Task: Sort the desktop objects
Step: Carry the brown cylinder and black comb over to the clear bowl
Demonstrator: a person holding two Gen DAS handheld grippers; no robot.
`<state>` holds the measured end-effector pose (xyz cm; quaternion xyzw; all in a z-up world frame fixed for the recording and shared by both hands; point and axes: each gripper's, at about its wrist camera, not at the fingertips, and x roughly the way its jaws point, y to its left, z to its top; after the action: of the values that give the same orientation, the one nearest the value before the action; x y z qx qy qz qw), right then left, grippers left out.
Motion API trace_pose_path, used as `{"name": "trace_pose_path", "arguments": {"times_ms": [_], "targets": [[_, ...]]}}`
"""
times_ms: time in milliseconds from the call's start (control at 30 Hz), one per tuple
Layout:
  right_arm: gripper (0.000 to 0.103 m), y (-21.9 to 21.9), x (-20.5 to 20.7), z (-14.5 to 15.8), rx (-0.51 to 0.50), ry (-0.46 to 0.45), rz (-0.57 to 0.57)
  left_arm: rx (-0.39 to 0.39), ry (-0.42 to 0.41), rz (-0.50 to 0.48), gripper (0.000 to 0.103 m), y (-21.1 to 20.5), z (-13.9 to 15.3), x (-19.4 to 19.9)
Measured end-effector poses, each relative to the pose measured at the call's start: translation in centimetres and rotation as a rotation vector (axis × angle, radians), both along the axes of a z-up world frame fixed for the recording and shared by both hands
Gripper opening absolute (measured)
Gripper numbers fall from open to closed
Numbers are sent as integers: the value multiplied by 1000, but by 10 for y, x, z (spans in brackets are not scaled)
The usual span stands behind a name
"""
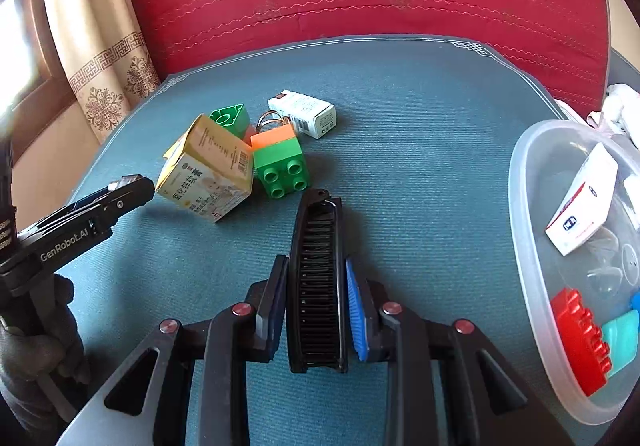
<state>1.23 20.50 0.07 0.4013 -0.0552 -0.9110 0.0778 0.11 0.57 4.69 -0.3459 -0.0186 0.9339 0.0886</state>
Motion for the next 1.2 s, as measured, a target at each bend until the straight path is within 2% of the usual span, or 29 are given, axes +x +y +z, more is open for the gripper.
{"name": "trace_pose_path", "arguments": {"times_ms": [233, 533, 933, 1200], "targets": [[31, -3, 2, 5, -21, -2, 1, -19, 36, 1, 63, 3, 4, 4], [31, -7, 15, 14, 43, 42, -28, -27, 60, 23, 63, 1, 7, 6], [31, 10, 31, 31, 13, 86, -44, -8, 87, 34, 63, 0, 15, 23], [31, 29, 40, 40, -9, 106, -67, -26, 97, -2, 63, 17, 20, 40]]}}
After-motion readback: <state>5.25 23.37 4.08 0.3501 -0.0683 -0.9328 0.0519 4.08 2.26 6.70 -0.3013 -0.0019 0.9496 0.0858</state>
